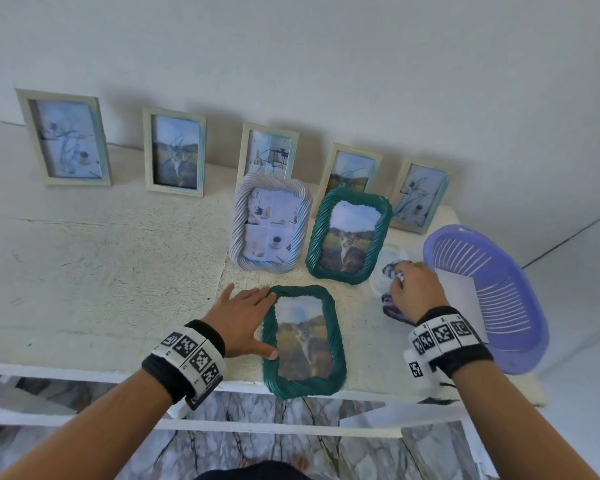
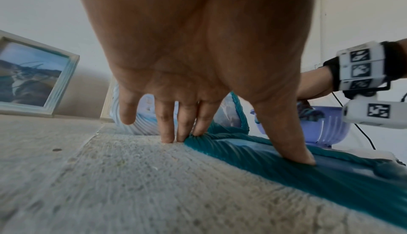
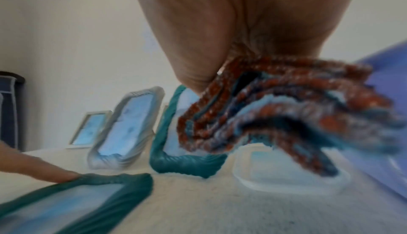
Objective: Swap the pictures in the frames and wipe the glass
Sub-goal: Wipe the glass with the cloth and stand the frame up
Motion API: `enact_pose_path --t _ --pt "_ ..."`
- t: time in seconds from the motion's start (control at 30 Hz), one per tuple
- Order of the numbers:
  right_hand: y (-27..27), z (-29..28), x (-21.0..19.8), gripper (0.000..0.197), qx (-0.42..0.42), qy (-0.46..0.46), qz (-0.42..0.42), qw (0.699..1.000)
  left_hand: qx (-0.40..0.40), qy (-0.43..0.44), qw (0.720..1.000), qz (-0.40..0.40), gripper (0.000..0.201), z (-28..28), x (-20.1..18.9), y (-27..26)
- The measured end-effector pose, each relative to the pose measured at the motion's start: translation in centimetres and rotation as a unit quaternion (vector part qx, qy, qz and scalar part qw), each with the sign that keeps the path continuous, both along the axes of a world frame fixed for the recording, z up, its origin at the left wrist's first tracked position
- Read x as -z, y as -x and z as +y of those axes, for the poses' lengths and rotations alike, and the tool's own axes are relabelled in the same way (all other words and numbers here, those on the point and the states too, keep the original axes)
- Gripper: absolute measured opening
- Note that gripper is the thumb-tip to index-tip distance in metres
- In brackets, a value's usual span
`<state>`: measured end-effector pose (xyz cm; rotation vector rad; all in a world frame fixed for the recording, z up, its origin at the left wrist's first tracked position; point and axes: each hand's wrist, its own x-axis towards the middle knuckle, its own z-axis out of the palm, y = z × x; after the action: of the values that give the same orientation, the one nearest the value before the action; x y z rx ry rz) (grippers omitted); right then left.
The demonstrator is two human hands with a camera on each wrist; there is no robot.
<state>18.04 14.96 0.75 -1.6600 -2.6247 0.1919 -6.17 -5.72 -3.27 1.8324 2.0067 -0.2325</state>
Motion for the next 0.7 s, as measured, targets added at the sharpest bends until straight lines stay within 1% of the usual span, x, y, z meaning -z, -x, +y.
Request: enact_pose_path --t 0.07,0.13,0.23,0.3,0.37,0.43,0.5,0.57,0.63,0.7 --pt "1.1 1.2 0.1 0.029 -0.001 -0.016 -0.023 1.000 -0.004 0.002 1.000 0.000 0.111 0.0 0.1 0.0" --pt "1.9 2.2 0.3 0.031 0.004 -0.020 -0.026 0.999 -0.007 0.006 1.000 0.000 0.111 0.0 0.1 -0.1" --pt "2.7 3.2 0.8 0.036 0.011 0.016 0.000 1.000 -0.008 0.007 1.000 0.000 0.111 0.1 0.1 -0.1" --pt "2.9 3.6 1.5 0.039 0.000 0.050 -0.007 0.999 -0.010 0.005 1.000 -0.004 0.112 0.1 0.1 -0.1" --pt "2.9 3.8 2.0 0.046 -0.005 0.063 -0.005 0.998 -0.015 0.001 1.000 -0.011 0.112 0.0 0.3 0.0" --pt "2.9 3.6 2.3 0.051 -0.004 0.062 0.016 0.998 -0.019 -0.001 1.000 -0.016 0.114 -0.1 0.4 0.1" --pt "2.6 3.1 2.5 0.053 -0.002 0.050 0.035 0.998 -0.024 -0.006 0.999 -0.021 0.114 -0.2 0.6 0.1" --pt "2.0 1.9 2.3 0.051 -0.008 0.023 0.043 0.999 -0.034 -0.012 0.999 -0.031 0.111 -0.4 0.7 0.0" --pt "1.4 -0.4 1.7 0.044 -0.014 -0.028 0.040 0.999 -0.052 -0.027 0.997 -0.042 0.108 -0.7 0.7 -0.2" --pt "0.9 -3.5 1.2 0.036 -0.020 -0.062 0.062 0.996 -0.076 -0.052 0.995 -0.047 0.103 -1.1 0.5 -0.7"
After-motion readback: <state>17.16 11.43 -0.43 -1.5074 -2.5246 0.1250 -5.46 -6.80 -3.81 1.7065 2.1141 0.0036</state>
